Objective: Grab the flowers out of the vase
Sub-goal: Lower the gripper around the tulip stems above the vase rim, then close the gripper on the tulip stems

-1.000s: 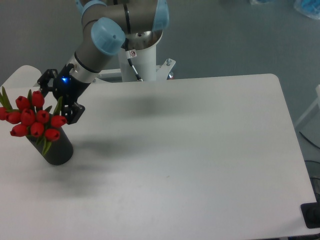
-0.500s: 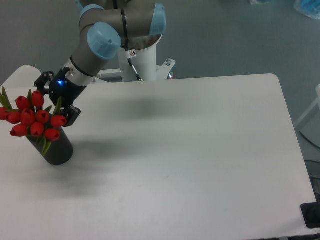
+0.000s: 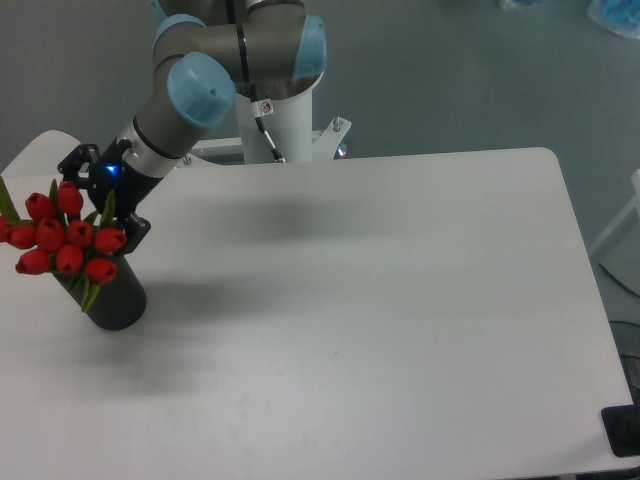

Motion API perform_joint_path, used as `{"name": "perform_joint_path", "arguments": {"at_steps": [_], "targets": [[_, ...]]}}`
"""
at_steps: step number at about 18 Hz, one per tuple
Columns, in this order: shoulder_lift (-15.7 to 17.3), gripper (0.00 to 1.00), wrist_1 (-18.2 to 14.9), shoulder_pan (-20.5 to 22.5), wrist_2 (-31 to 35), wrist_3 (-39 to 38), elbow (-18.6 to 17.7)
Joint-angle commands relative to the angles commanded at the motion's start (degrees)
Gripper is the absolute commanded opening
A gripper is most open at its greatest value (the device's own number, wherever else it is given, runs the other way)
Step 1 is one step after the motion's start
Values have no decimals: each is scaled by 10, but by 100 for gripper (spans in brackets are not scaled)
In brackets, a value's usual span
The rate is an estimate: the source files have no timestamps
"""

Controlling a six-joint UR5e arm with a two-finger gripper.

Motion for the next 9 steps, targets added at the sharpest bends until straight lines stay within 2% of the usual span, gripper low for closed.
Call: {"name": "perform_joint_path", "arguments": {"at_steps": [9], "targets": [[-15, 100, 0, 1, -15, -22, 14]]}}
